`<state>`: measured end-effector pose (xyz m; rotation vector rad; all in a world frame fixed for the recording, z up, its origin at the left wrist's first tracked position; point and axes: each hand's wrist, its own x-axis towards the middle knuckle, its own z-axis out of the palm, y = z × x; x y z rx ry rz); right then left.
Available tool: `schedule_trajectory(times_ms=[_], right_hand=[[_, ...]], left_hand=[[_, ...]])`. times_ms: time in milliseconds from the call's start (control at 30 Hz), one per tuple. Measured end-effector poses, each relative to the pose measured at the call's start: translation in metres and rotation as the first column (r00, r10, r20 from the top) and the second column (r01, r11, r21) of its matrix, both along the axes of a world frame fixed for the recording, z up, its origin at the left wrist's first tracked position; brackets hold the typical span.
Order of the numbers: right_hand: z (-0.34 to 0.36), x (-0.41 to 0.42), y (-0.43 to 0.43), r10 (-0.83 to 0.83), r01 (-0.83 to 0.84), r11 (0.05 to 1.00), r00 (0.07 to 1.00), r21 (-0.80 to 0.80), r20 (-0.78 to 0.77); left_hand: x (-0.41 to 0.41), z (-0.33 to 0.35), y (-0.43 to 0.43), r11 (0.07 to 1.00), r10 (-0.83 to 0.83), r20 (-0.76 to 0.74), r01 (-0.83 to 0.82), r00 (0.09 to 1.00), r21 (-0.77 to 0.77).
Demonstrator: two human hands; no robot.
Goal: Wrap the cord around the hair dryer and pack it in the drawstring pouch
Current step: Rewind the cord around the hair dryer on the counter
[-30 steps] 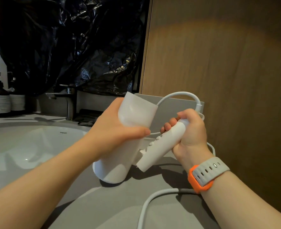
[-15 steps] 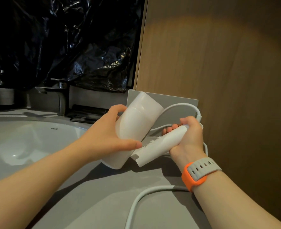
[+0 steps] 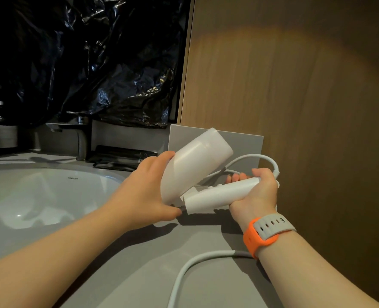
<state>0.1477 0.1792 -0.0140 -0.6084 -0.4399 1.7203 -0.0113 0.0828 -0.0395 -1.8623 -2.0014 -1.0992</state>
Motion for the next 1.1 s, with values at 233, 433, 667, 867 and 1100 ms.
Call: schedule_trajectory(times_ms=[233, 433, 667, 867, 1100], right_hand=[[0.0, -0.003, -0.001, 0.054, -0.055, 0.998, 0.997, 0.013, 0.061], [0.0, 0.001, 0.002, 0.104, -0.108, 0.994, 0.99, 0.034, 0.092], [-0.002, 0.0, 0.004, 0.147, -0.157, 0.986, 0.979, 0.062, 0.143], [0.0, -0.002, 0.002, 0.163, -0.173, 0.982, 0.979, 0.079, 0.123], [0.013, 0.002, -0.005, 0.275, -0.263, 0.953, 0.959, 0.148, -0.064]], left_hand=[[-0.009, -0.004, 0.008, 0.992, 0.119, -0.037, -0.12, 0.992, -0.027], [-0.006, 0.004, 0.004, 0.995, 0.084, -0.13, -0.09, 0.988, -0.039], [-0.005, 0.001, 0.003, 0.996, 0.059, -0.189, -0.071, 0.98, -0.057], [-0.007, 0.006, 0.0, 0.998, 0.044, -0.069, -0.041, 0.997, 0.054], [-0.01, 0.016, -0.011, 0.971, -0.074, 0.276, 0.005, 0.958, 0.241]])
